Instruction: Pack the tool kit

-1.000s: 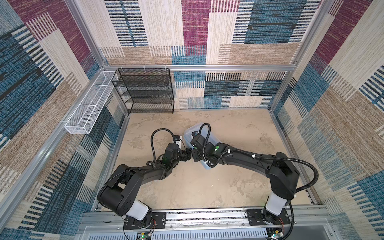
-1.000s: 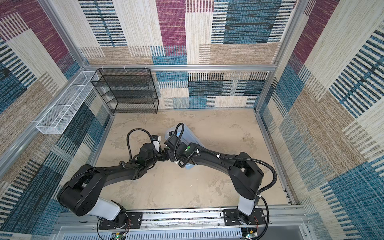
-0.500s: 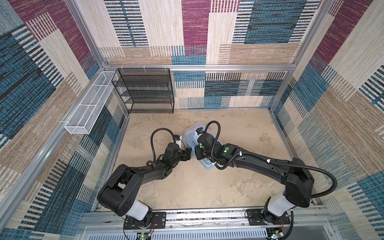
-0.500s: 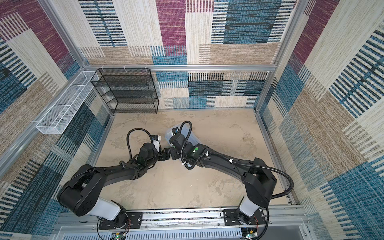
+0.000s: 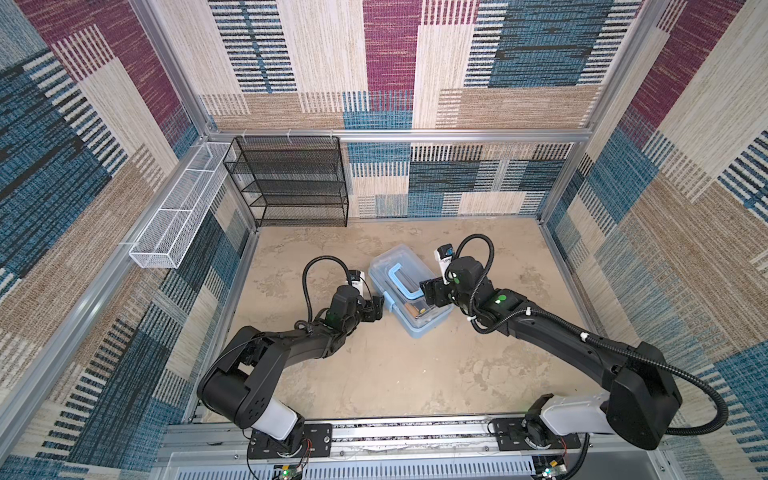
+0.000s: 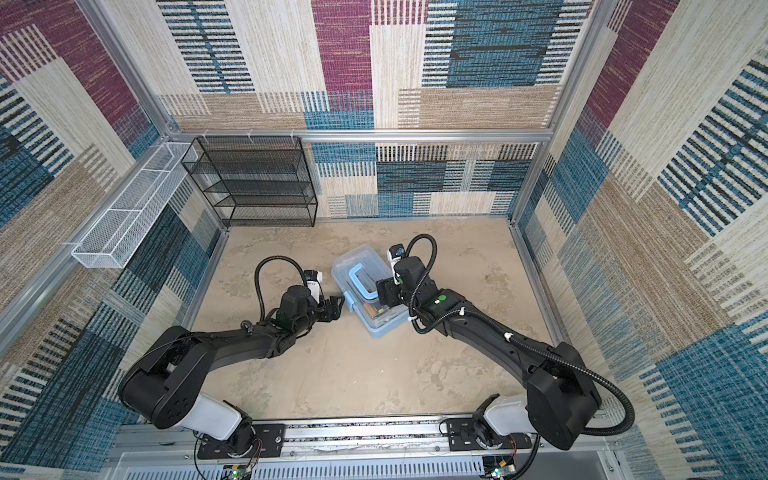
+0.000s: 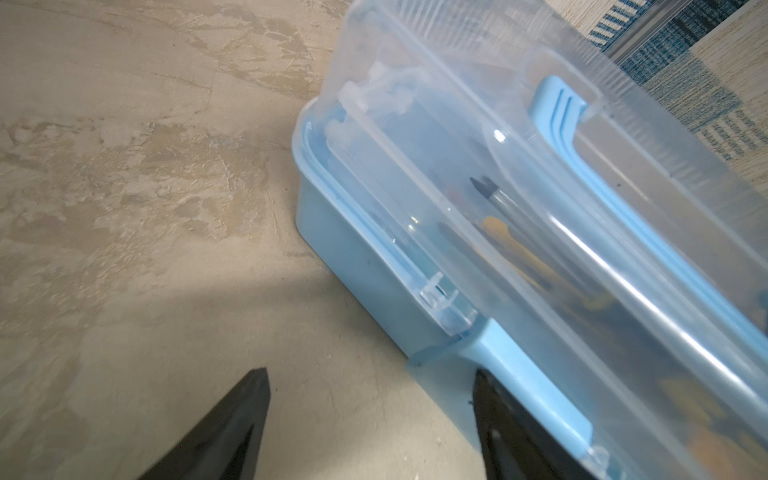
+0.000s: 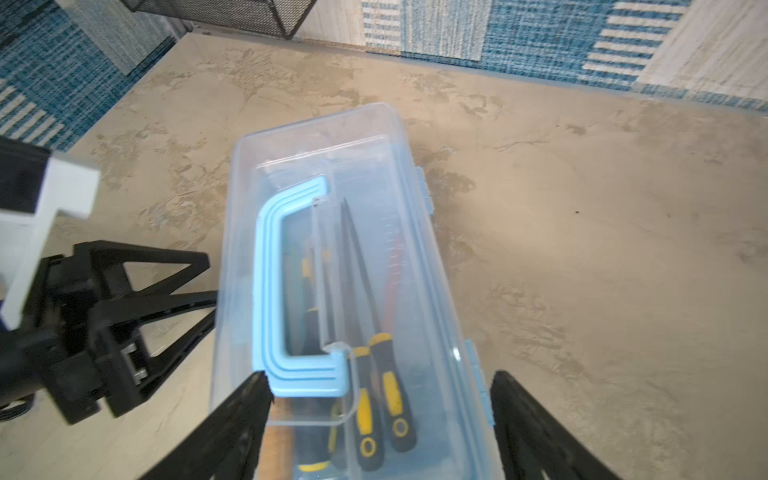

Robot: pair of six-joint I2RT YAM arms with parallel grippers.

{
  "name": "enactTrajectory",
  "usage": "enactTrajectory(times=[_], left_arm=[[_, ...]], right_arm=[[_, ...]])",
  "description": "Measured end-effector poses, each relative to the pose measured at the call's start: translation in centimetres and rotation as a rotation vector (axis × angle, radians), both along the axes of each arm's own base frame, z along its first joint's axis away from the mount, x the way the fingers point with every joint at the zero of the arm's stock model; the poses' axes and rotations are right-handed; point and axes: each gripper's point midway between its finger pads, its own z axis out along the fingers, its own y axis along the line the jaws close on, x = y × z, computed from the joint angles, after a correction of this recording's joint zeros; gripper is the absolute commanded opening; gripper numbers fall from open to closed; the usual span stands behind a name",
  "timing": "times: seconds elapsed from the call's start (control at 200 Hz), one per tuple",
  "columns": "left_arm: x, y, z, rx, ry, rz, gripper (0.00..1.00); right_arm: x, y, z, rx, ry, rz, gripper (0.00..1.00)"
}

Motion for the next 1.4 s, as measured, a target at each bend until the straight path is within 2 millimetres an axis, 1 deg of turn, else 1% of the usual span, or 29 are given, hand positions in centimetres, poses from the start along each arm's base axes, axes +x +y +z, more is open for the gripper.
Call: enactTrajectory(times=[0.095, 0.175, 0.225, 0.371, 0.526, 0.761, 1.022, 1.192, 1.397], left_arm=[[0.0, 0.0, 0.0, -0.002, 0.001, 0.002, 0.80], [0.0, 0.0, 0.0, -0.005, 0.003, 0.004, 0.80], [0.0, 0.0, 0.0, -0.008, 0.005, 0.005, 0.80], [-0.1, -0.1, 0.0, -0.017, 0.011, 0.007, 0.79], [-0.2, -0.3, -0.2, -0.021, 0.018, 0.000, 0.79], [-0.2, -0.5, 0.0, -0.026, 0.016, -0.009, 0.79], [-0.2, -0.5, -0.1, -0.025, 0.018, -0.008, 0.79], [-0.4, -0.4, -0.6, -0.020, 0.029, -0.008, 0.75], [-0.4, -0.5, -1.0, -0.020, 0.039, -0.010, 0.73]], right_arm=[[0.3, 0.2, -0.5, -0.011, 0.002, 0.033, 0.89], [0.6, 0.4, -1.5, -0.028, 0.019, 0.058, 0.91], [0.9, 0.3, -2.0, -0.031, 0.030, 0.056, 0.95], [1.8, 0.3, -2.9, -0.038, 0.048, 0.065, 0.96], [2.5, 1.2, -3.5, -0.035, 0.055, 0.097, 0.97], [3.0, 1.3, -4.5, -0.023, 0.080, 0.118, 0.96], [3.0, 2.1, -5.1, 0.004, 0.090, 0.156, 0.92], [3.1, 2.2, -5.4, 0.025, 0.072, 0.155, 0.90], [3.2, 2.2, -5.4, 0.043, 0.054, 0.147, 0.88]])
